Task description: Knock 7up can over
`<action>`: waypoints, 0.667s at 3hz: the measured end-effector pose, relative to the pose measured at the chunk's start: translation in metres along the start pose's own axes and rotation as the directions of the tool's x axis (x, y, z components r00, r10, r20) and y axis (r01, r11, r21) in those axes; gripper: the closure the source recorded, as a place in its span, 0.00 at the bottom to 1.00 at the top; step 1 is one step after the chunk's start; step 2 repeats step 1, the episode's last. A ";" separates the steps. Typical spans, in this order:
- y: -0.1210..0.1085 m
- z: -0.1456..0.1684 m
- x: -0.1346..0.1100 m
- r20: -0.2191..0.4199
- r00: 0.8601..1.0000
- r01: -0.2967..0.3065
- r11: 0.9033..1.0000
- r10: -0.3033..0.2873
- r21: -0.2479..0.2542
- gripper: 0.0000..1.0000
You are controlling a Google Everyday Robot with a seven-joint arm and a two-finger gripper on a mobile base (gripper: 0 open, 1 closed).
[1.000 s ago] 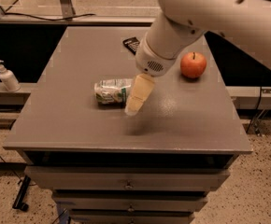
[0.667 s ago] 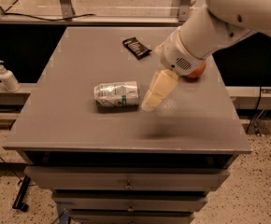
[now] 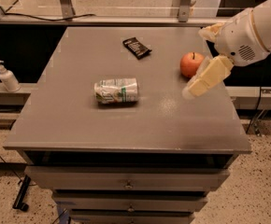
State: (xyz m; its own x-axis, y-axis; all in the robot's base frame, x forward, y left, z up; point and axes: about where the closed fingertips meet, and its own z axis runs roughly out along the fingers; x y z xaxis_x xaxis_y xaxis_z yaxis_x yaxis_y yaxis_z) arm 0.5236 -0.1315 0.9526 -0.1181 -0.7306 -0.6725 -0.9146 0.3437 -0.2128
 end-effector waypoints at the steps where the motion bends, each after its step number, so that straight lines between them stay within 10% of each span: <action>1: 0.002 -0.003 -0.002 0.015 1.000 -0.006 1.000 0.006 -0.001 0.00; 2: 0.002 -0.003 -0.002 0.015 1.000 -0.006 1.000 0.006 -0.001 0.00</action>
Offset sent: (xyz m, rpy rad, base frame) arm 0.0000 0.0000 0.0000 0.0000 0.0000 0.0000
